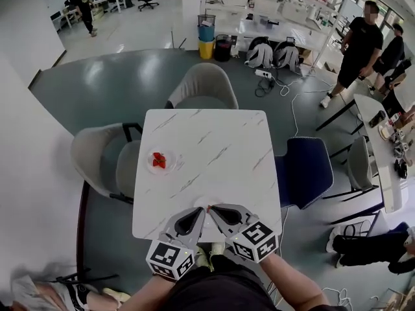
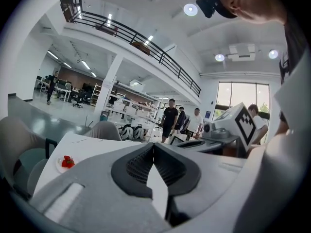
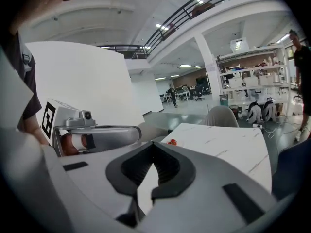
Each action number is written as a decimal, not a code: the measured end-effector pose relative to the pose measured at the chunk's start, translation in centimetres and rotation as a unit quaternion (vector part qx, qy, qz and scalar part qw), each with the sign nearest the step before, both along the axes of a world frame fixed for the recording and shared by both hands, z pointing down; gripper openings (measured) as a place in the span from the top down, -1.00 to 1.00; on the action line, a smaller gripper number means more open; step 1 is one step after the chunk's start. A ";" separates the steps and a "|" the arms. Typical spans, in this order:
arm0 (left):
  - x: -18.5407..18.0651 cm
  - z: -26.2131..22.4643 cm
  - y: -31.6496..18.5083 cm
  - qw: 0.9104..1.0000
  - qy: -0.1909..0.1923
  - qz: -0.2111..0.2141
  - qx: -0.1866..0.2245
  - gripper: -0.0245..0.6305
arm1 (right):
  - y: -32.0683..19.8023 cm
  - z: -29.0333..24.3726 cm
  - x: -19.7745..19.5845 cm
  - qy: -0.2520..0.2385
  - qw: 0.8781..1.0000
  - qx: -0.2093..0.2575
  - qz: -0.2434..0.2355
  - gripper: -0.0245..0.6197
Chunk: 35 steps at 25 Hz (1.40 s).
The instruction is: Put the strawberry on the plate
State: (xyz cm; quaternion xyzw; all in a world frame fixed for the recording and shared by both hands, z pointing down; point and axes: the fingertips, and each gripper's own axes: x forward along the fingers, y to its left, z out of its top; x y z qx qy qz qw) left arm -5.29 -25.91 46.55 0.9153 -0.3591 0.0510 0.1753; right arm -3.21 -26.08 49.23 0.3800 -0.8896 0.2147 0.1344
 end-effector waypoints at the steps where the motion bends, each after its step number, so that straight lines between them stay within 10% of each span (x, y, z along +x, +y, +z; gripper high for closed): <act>1: 0.1 -0.9 0.1 1.000 0.005 0.002 0.003 0.90 | 0.1 -0.9 0.0 -0.010 1.000 0.005 0.003 0.91; 35: -0.2 -9.9 1.2 0.995 0.059 -0.018 0.078 0.90 | 0.2 -11.5 -0.4 -0.071 0.992 0.102 0.002 0.92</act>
